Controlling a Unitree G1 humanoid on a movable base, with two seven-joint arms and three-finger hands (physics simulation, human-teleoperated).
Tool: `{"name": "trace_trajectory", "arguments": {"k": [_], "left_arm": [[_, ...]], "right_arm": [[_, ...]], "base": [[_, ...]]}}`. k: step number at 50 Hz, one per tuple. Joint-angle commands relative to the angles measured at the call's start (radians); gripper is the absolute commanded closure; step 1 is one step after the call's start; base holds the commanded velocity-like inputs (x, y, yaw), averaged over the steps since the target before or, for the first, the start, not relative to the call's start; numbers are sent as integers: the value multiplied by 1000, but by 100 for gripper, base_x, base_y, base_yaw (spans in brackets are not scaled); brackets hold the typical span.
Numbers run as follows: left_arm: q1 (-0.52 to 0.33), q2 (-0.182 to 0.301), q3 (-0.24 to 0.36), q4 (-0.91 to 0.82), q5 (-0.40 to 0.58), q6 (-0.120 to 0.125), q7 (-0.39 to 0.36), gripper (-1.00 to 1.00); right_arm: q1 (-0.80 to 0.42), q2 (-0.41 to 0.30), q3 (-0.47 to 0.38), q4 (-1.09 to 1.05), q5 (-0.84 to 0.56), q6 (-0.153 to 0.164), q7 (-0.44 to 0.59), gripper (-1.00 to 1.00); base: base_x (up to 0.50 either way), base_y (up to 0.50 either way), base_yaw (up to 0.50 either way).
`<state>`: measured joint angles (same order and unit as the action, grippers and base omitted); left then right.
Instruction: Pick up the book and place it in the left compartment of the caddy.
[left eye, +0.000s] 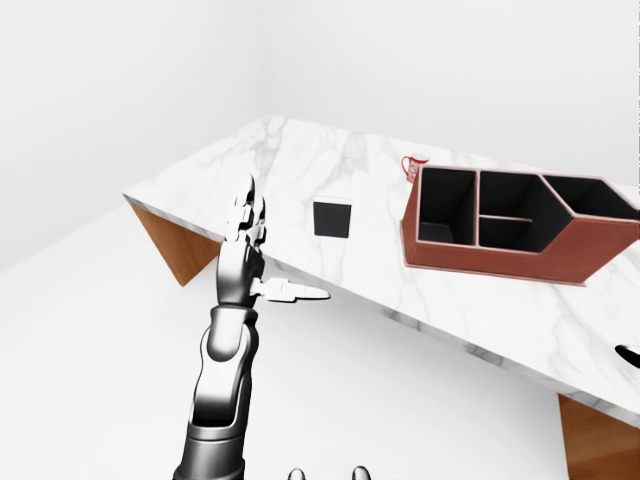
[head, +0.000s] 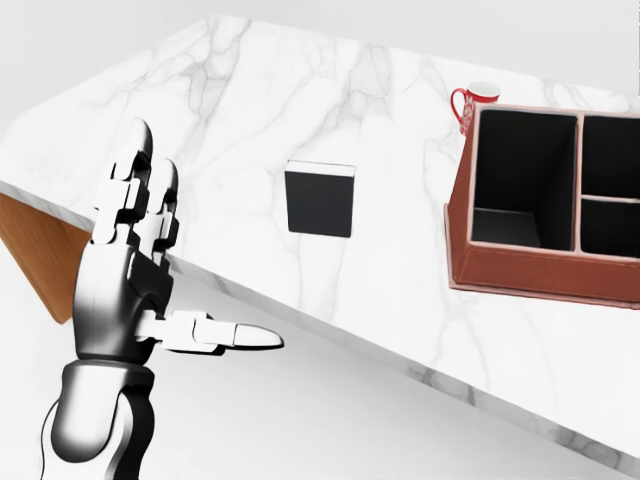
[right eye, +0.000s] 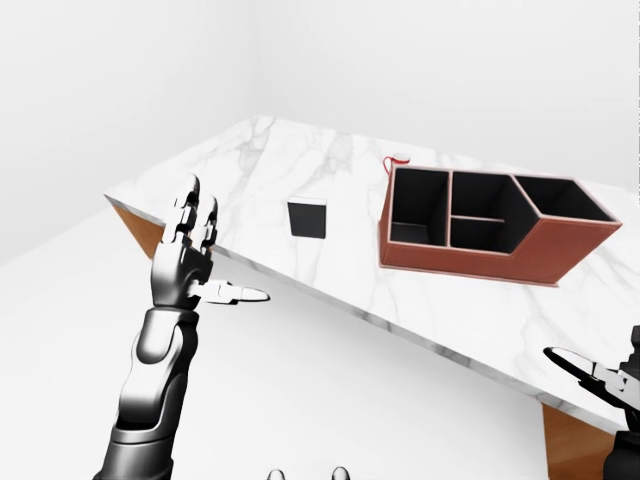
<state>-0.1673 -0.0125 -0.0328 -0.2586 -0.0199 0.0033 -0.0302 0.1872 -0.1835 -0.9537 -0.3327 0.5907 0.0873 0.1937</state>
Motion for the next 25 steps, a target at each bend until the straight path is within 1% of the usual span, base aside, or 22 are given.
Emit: {"name": "trace_trajectory", "arguments": {"k": [1, 2, 4, 9, 11, 15, 25], "left_arm": [[-6, 0, -2, 3, 7, 4, -1, -100], [-8, 0, -2, 4, 12, 1, 1, -100], [-11, -2, -3, -2, 9, 14, 2, -100], [-11, -3, -7, -13, 12, 25, 0, -100], [-15, -3, -6, -22, 11, 36, 1, -100], [-14, -4, -11, -36, 16, 46, 3, -100], [-10, -4, -10, -33, 20, 36, 1, -100]], "right_arm": [[1, 1, -2, -5, 1, 0, -1, -100], [-1, 1, 1, 2, -3, 0, 2, -100], [-2, 2, 4, 7, -5, 0, 3, -100], [-3, 0, 6, 11, -5, 0, 1, -100], [-3, -1, 6, 11, -4, 0, -1, -100], [-3, -4, 2, 7, 2, 0, -5, -100], [-4, -10, -6, 13, 18, 0, -14, -100]], "base": [[10, -35, 0], [10, -35, 0], [10, -35, 0], [10, -35, 0], [10, -35, 0], [10, -35, 0], [11, -34, 0]]}}
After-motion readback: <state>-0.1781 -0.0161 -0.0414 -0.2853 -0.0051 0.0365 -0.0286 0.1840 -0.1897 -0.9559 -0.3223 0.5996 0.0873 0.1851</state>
